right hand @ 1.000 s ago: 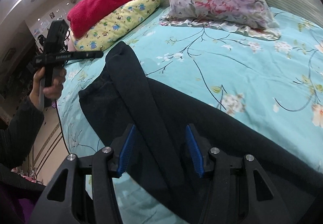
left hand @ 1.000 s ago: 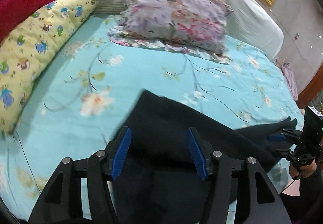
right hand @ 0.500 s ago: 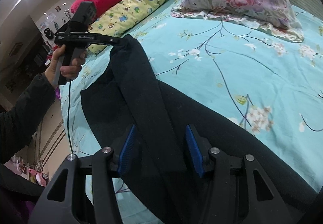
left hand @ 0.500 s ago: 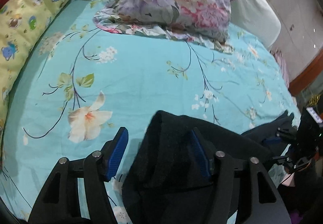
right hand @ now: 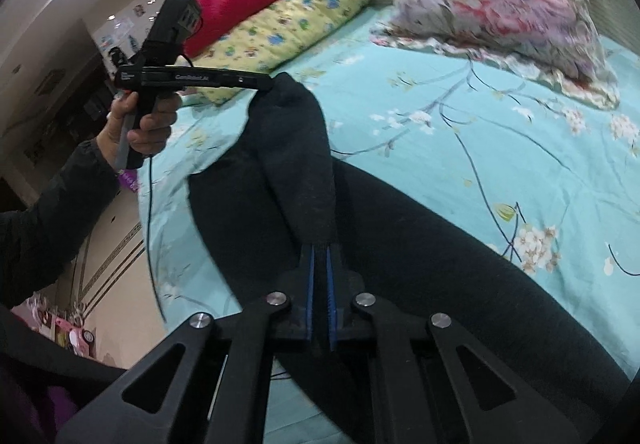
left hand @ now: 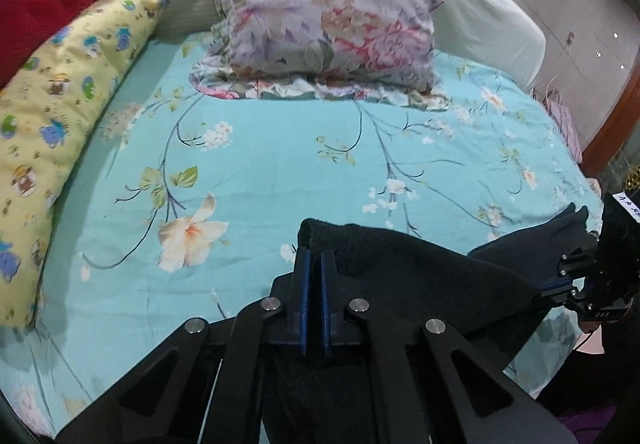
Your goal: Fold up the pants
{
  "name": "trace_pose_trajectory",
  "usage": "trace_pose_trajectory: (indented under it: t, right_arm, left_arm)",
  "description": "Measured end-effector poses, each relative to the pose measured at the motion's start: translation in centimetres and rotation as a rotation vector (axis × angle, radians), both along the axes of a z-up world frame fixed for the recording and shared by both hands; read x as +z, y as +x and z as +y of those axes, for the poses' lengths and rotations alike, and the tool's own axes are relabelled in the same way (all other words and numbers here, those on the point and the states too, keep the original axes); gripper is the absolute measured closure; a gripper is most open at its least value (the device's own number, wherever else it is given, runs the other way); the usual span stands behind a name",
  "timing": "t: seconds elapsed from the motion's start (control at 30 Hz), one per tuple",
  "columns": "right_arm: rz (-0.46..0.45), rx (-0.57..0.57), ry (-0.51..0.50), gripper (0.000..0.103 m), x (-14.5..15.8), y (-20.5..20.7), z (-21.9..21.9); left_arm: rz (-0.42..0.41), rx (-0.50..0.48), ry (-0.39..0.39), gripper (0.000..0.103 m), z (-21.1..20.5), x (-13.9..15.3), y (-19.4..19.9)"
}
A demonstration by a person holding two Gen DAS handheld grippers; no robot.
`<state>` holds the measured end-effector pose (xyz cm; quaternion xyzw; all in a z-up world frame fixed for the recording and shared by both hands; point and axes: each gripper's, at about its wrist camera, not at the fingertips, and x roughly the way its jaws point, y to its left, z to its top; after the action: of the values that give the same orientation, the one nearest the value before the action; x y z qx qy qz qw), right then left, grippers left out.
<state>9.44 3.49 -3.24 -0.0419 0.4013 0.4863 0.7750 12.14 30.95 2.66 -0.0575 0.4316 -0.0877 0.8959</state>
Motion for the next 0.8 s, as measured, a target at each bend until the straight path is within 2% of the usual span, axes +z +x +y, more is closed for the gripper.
trace_pose_trajectory:
  t: [0.2,0.4,0.53,0.8]
  right_arm:
    - [-0.011,0.055,-0.001,0.097,0.0,-2.2,0.0]
    - [-0.021,0.113,-0.031,0.097,-0.7,-4.2,0.3]
    - [-0.017,0.124,-0.046,0.097,-1.5,-4.9,0.3]
    - [-0.011,0.123,-0.054,0.097,-2.6,-5.6,0.5]
  left_arm:
    - [-0.054,0.022,-0.04,0.102,-0.5,0.8,-4.8]
    - [-0.068,0.06,-0.086,0.102,-1.1,0.1,-8.5]
    - [-0.067,0.108,-0.136,0.102,-1.0,-1.5,-10.7]
    - [-0.009,0.228,-0.246,0.102,1.1,-5.9,-13.7]
